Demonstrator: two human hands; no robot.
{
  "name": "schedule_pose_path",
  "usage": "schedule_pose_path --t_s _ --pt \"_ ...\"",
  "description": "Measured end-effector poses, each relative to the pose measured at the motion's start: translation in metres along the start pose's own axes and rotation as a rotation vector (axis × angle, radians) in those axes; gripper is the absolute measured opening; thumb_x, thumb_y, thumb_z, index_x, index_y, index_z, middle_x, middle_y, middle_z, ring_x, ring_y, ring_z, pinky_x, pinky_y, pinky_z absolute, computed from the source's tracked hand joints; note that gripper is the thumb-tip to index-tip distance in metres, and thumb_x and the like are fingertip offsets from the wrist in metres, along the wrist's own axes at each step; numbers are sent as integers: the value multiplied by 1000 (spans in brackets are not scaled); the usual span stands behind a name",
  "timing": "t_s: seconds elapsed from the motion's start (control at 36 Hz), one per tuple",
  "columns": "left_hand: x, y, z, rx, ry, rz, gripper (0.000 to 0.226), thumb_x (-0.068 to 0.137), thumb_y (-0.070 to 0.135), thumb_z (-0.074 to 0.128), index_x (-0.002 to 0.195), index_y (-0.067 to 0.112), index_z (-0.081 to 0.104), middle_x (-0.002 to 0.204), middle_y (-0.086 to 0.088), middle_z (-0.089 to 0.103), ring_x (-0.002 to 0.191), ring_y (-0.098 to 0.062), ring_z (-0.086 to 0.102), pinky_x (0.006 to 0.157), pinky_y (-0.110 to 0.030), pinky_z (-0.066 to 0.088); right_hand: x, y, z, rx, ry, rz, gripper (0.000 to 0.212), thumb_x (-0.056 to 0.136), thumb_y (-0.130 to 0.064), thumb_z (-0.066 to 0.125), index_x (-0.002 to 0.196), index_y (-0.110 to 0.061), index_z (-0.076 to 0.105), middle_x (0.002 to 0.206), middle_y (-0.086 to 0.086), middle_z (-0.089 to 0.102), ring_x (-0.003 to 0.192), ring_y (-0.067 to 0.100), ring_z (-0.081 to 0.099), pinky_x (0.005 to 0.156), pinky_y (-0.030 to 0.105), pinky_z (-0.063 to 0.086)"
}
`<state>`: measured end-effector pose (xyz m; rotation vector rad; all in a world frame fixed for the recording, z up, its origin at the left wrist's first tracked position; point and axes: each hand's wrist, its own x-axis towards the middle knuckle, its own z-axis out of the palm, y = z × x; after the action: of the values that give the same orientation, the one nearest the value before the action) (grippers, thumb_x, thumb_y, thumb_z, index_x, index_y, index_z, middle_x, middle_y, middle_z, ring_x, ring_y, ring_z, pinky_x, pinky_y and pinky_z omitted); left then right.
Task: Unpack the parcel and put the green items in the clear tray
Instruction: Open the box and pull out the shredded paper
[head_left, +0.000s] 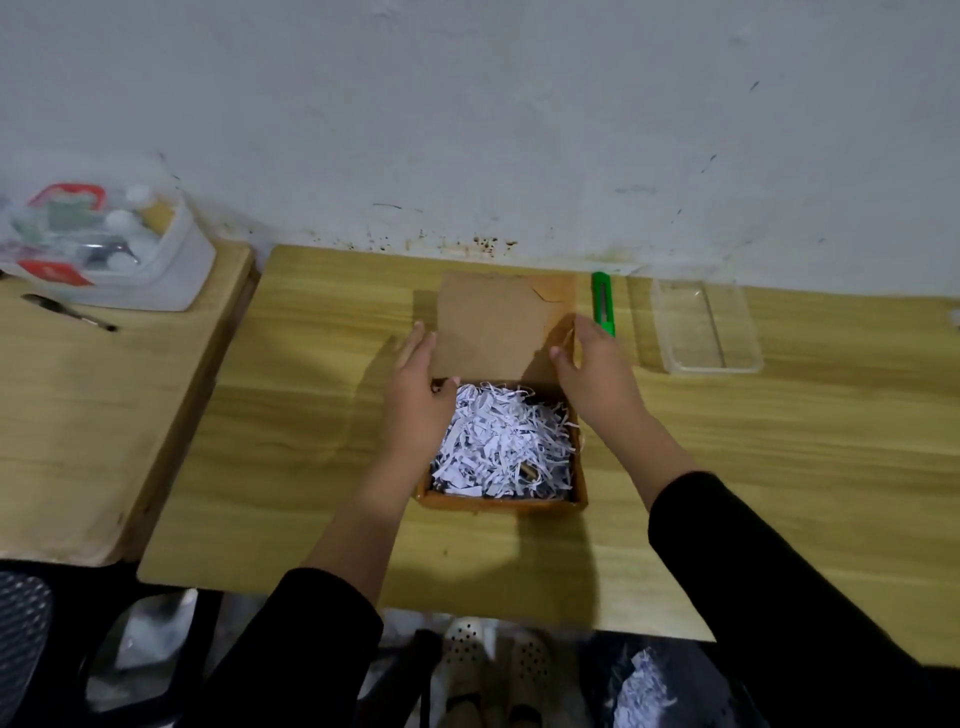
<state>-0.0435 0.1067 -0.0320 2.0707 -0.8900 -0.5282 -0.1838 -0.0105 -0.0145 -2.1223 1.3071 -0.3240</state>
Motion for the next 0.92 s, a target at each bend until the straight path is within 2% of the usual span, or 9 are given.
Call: schedule_pose_path --t_s 0.06,0.11,0.17,0.22,0.33,0.5,0.67,0.83,0.92 --pt "-11 0 -9 87 -30 111 52 87 10 62 136 10 46 147 -1 39 138 -16 33 107 -13 20 -23 -2 0 8 -12 -40 56 93 -21 52 142 -3 31 150 13 34 139 29 31 113 33 26" --pt "-22 2 -16 181 -168 221 47 88 16 62 133 10 49 142 -4 46 133 -19 40 102 -11 22 -43 0 4 9 -68 -131 56 91 -25 56 140 -6 36 146 12 40 136 29 36 114 38 31" --pt "-32 4 -19 272 -345 274 51 89 19 61 137 12 44 147 -2 40 136 -17 36 102 -12 21 -56 2 11 -47 -178 -223 58 87 -26 61 137 -6 40 142 12 45 133 27 40 111 34 34" --pt "-36 3 -18 385 -473 294 63 88 24 62 143 14 33 153 -1 28 141 -16 25 108 -17 18 -59 3 16 -127 -287 -245 69 82 -30 66 139 -5 37 145 12 40 134 25 37 110 30 31" --pt "-28 3 -9 727 -633 309 95 78 38 70 149 13 12 158 -4 11 145 -20 11 115 -29 15 -57 0 20 -262 -482 -164 93 71 -40 74 143 -12 23 148 11 25 134 33 28 109 39 33" --pt "-16 2 5 958 -673 367 110 69 50 73 147 8 8 152 -6 21 139 -26 22 113 -36 26 -45 -8 27 -367 -612 -84 123 59 -47 81 147 -17 1 146 13 21 135 41 20 110 46 30" --pt "-12 0 17 1086 -728 332 115 70 47 75 147 4 2 148 -10 25 132 -30 34 106 -38 35 -34 -13 34 -433 -685 -47 114 60 -37 84 143 -19 7 142 17 25 129 42 31 99 46 40" --pt "-13 -6 29 1067 -719 293 100 75 38 71 144 5 7 140 -10 29 124 -34 38 100 -42 40 -39 -4 48 -638 -619 -183 114 71 -39 74 145 -12 -8 142 24 21 127 44 28 108 44 25" --pt "-12 -7 31 1030 -758 277 102 74 40 70 144 3 4 138 -12 25 126 -38 32 105 -43 35 -40 0 57 -690 -555 -245 111 74 -41 69 145 -7 -9 141 25 24 126 38 30 105 45 29"
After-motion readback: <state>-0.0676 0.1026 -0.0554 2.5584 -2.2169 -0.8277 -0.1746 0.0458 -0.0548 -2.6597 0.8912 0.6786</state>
